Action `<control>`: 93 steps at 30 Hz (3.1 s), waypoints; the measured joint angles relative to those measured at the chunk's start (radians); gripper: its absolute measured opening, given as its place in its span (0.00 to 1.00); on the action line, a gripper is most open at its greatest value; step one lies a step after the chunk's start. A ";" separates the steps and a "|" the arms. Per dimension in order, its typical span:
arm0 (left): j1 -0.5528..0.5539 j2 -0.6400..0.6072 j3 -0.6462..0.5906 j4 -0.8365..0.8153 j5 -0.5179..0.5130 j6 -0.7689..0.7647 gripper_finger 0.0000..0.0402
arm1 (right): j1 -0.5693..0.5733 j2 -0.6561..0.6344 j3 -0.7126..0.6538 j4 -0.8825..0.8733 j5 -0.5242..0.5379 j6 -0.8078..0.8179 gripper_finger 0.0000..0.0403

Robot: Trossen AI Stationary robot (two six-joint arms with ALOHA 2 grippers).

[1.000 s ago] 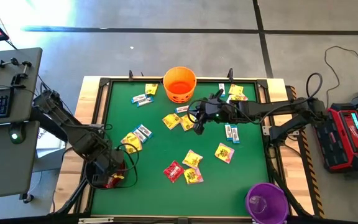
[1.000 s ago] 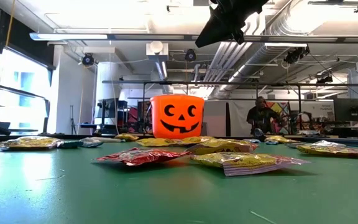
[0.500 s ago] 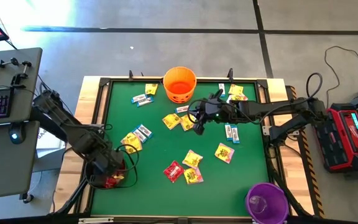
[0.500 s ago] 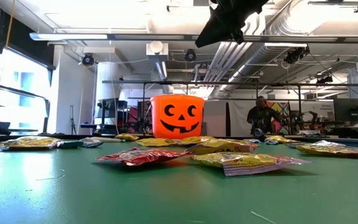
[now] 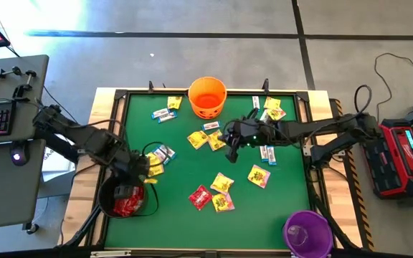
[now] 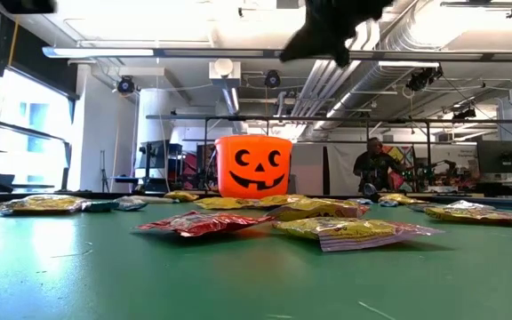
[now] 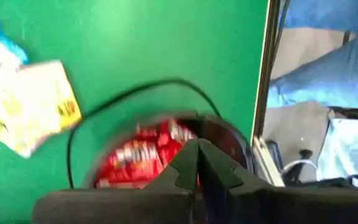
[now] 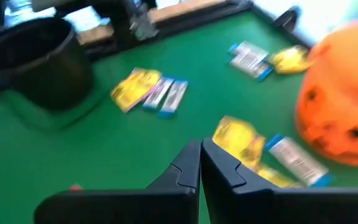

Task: Sort candy by brand, put in halloween buckets
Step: Put the red candy into the black bucket

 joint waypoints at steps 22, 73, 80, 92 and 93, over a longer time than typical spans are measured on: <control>0.255 0.434 -0.001 0.552 0.064 0.137 0.00 | 0.079 -0.312 -0.355 0.091 -0.091 0.083 0.00; 0.205 0.813 0.002 0.830 -0.058 -0.114 0.25 | 0.111 -0.336 -0.354 -0.070 0.080 0.092 0.00; 0.206 0.803 0.001 0.836 -0.055 -0.040 0.02 | 0.095 -0.336 -0.354 -0.070 0.136 0.092 0.00; 0.225 0.567 -0.004 0.647 -0.063 0.012 0.00 | 0.095 -0.336 -0.354 -0.070 0.130 0.074 0.00; 0.224 0.536 -0.004 0.616 -0.055 0.005 0.00 | 0.095 -0.336 -0.354 -0.071 0.130 0.069 0.00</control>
